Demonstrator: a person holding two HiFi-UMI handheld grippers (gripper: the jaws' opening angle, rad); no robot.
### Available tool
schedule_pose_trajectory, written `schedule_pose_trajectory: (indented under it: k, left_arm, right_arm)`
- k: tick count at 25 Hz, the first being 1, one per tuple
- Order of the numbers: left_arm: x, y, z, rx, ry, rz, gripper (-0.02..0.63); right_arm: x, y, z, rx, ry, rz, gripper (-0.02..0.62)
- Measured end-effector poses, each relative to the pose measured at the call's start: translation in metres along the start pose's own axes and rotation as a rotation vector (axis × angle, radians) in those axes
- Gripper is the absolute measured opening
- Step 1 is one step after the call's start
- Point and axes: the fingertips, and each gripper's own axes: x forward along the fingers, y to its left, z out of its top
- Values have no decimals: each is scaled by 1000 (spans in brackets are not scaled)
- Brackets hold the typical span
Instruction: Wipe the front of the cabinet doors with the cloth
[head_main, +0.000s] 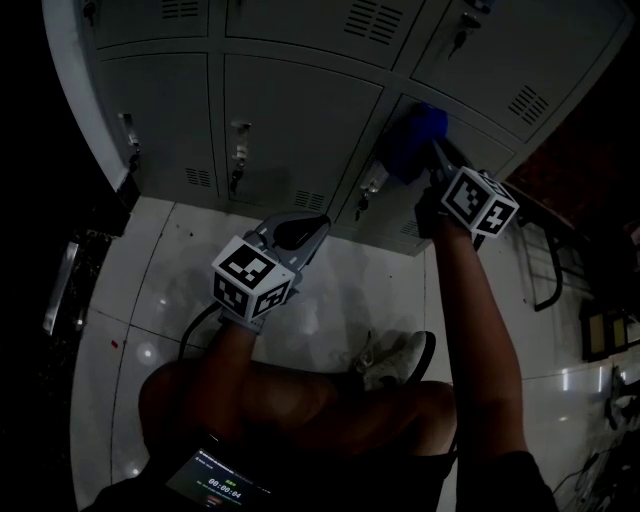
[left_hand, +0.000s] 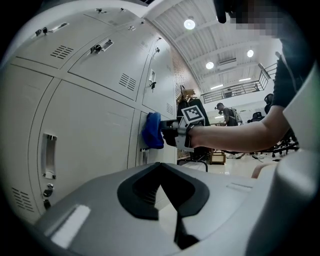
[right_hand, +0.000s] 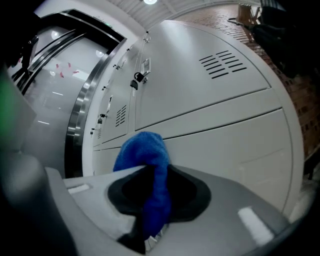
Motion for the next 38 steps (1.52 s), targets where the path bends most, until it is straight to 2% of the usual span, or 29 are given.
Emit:
schedule_pose_trajectory:
  k: [14,24,29,34,38]
  left_arm:
    - [7,3,-9,31,39,0,1]
    - [9,2,-11,35,46,-5,0]
    - [9,2,-11,35,45,-5,0]
    - [10,1,-12,34,51,-4,0]
    - [10,1,-12,31,46,-2,0]
  right_arm:
    - [-87,-130,9,27,-13,-235,75]
    - [-120,-177,16,35,-48,-348,75]
    - [-120,-160,14,54,-52,-316,75]
    - [-88,-92,8,43,-37,-165,75]
    - [-55,-40,-7,-22,-14,-84,75]
